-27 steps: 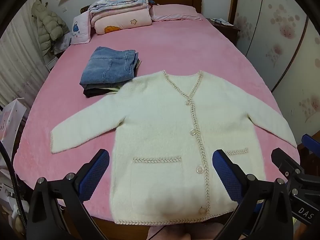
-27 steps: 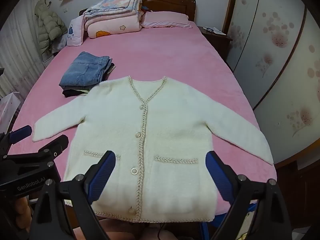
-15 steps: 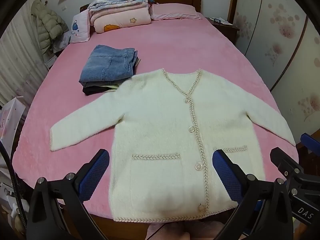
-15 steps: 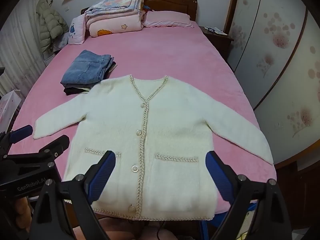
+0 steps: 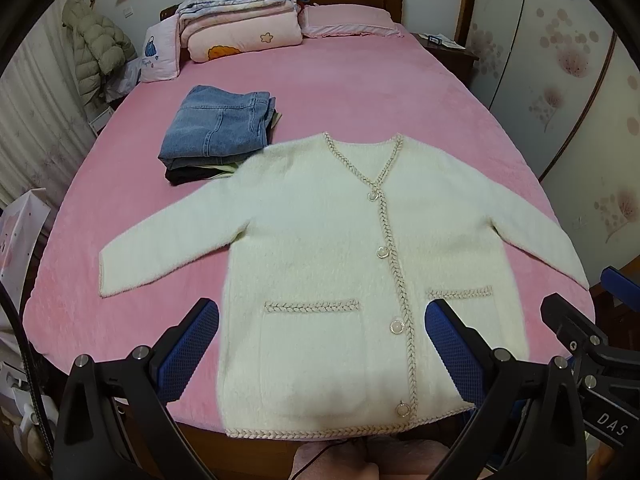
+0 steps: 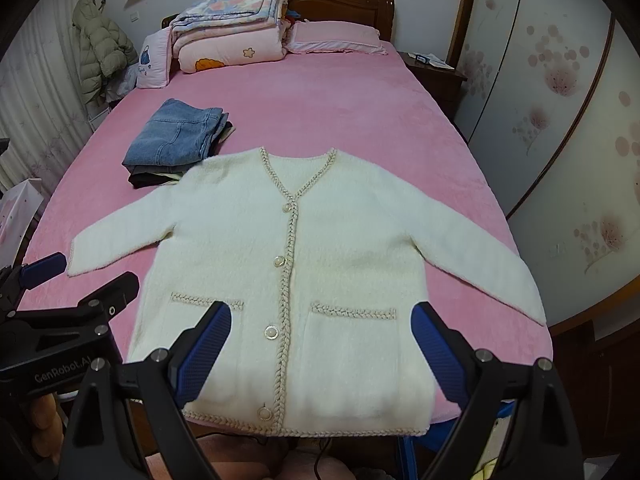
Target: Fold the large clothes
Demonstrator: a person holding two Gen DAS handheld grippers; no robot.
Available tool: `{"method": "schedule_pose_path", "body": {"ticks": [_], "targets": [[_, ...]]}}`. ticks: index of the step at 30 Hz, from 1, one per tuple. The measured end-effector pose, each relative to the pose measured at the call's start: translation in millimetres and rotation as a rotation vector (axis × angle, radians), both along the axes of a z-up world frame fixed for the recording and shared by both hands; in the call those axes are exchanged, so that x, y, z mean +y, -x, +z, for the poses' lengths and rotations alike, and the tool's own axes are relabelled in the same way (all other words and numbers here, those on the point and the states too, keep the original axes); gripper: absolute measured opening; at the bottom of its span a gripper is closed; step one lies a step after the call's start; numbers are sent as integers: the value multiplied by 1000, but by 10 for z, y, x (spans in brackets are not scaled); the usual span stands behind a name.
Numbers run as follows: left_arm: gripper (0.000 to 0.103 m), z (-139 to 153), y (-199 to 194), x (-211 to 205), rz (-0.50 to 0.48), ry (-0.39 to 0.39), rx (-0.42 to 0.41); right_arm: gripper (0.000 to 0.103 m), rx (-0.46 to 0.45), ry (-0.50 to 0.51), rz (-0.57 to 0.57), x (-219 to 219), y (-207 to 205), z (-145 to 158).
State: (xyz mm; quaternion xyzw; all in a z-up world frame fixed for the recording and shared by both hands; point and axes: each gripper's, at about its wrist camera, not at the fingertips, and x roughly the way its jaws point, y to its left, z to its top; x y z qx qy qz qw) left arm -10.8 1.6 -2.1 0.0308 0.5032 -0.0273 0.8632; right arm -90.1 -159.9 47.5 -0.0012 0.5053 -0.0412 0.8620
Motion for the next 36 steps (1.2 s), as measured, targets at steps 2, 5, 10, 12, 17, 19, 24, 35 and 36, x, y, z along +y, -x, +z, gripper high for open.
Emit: {"method": "schedule_pose_path", "body": {"ticks": [2,5,10,12,17,19,24,35,36], "targets": [[103,3,9,4,0,2,0,92,2,0,-1,11,26,1],[103,14,3,21,-2,7,4,92,2,2,-5,11,46,20],[103,0,-5,58,-7,13,10,92,5,8,-15,79,56,-20],[103,-3,-5,67,-9,15,10,92,4,12,-19,96,61,-22],[103,-22,-15,89,-16,19,17,92,12,16,-25,132,73,-42],[103,-36,-28,102,-18,23,21,92,14,18,-28,134,72,-45],[103,-61,-31,126,-25,29,25,92,20,26,-36,152,74,-41],[103,-62,-70,200,-25,54,12,92,17,60,-49,234,81,-8],[103,-61,-73,211,-26,57,10,92,16,63,-50,246,80,-2]]}}
